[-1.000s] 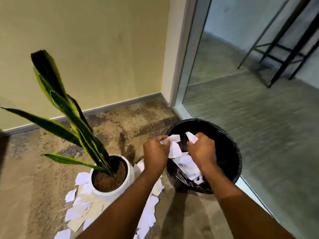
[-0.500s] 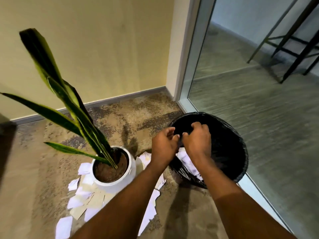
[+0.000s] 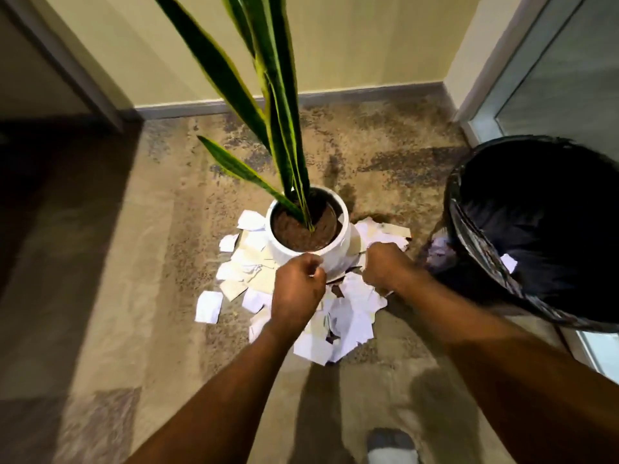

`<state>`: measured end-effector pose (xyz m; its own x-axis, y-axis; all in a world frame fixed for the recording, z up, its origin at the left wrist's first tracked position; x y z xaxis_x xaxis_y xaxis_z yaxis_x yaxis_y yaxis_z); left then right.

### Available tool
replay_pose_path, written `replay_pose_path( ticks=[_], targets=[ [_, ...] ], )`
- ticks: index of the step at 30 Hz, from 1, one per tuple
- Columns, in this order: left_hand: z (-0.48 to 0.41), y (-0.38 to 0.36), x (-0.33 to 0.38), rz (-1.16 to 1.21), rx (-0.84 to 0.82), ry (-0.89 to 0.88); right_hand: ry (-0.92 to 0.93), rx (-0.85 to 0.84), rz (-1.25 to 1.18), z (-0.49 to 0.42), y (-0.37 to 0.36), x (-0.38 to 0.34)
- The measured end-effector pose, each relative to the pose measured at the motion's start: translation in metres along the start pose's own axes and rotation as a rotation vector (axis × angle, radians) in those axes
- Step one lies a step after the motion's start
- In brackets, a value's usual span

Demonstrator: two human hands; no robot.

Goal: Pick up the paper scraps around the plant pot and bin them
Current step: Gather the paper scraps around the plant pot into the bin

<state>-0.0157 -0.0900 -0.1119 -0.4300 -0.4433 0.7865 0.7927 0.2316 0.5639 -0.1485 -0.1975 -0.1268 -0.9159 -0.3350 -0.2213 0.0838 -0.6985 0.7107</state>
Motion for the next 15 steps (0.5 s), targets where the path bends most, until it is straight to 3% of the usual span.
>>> replay_pose_path(
  ticks=[7,12,15],
  targets=[
    [-0.011,-0.049,-0.081,-0.338,-0.214,0.113,-0.035,0.018,-0.013,-0.046,-0.078,0.038],
    [-0.021,-0.075,-0.100,-0.609,-0.310,0.051,0.029,0.179,-0.095,-0.067,-0.087,0.030],
    [-0.023,-0.078,-0.116,-0.660,-0.354,0.083,0.076,0.178,-0.062,-0.076,-0.088,0.020]
  ],
)
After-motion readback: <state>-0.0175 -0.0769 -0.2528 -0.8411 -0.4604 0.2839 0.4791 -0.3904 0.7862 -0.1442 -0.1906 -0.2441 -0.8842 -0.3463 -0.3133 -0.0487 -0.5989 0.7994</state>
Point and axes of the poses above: each hand's wrist, its own z-axis away from the middle knuckle, its own y-axis out of the back of the hand, x = y × z, the point moved 8 cm from there along -z, towards the middle knuckle, and after that the axes turned 9 degrees about -x, right-handed, at the moved point
